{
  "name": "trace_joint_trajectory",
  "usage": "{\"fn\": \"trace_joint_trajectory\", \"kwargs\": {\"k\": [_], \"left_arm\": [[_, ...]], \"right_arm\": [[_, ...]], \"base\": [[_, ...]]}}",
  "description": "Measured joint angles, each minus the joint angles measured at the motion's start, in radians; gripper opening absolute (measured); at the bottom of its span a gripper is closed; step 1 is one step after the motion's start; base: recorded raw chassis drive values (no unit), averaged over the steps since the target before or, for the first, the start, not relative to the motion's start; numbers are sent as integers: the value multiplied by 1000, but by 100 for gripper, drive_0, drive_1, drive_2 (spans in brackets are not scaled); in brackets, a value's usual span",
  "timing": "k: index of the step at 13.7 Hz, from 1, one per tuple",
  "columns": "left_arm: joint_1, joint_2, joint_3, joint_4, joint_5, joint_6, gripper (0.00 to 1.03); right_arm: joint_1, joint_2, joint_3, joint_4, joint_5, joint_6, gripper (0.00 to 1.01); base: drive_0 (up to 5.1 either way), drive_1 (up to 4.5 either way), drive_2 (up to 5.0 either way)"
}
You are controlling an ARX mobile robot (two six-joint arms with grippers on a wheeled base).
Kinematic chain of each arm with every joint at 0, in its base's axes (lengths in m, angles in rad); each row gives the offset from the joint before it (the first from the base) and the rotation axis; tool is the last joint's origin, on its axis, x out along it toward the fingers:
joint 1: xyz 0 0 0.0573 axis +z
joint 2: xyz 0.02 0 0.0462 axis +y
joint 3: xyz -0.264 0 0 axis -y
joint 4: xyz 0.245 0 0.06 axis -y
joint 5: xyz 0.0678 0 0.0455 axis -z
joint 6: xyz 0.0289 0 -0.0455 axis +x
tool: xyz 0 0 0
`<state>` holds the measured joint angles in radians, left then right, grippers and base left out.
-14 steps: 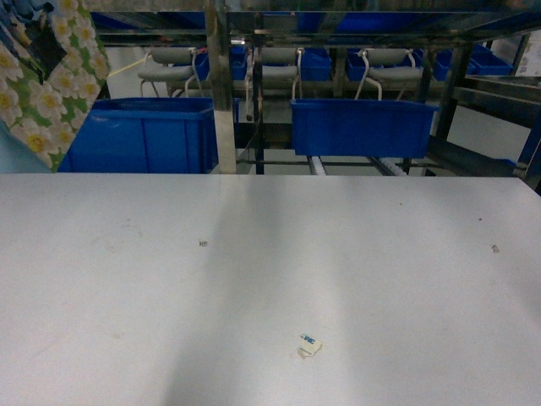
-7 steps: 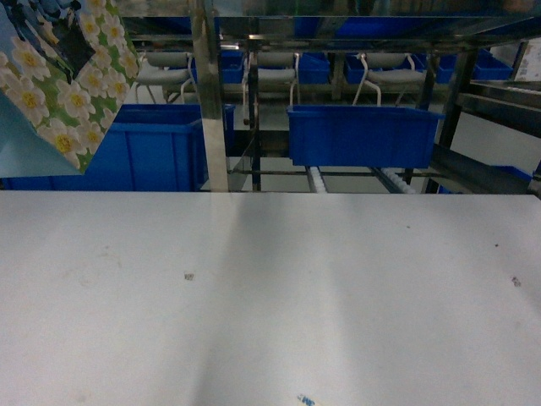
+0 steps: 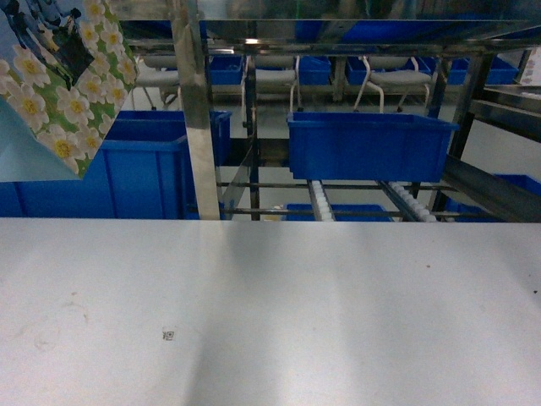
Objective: Move flower gift bag to table near conveyor
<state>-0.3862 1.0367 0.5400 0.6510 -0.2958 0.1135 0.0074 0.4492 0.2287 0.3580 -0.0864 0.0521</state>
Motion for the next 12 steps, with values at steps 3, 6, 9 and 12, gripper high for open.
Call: {"fn": "trace_joint_trajectory", "kwargs": {"k": [3, 6, 9, 12], "left_arm": [[0, -2, 0, 0, 0, 0, 3], [0, -2, 0, 0, 0, 0, 3], [0, -2, 0, 0, 0, 0, 3], [0, -2, 0, 0, 0, 0, 3]], "right_arm": [[0, 0, 0, 0, 0, 0, 2], [0, 0, 0, 0, 0, 0, 2], [0, 0, 0, 0, 0, 0, 2], [-51, 295, -95, 378, -136, -24, 2]], "base": [[0, 0, 0], [0, 0, 0], [0, 0, 0], [0, 0, 0]]}}
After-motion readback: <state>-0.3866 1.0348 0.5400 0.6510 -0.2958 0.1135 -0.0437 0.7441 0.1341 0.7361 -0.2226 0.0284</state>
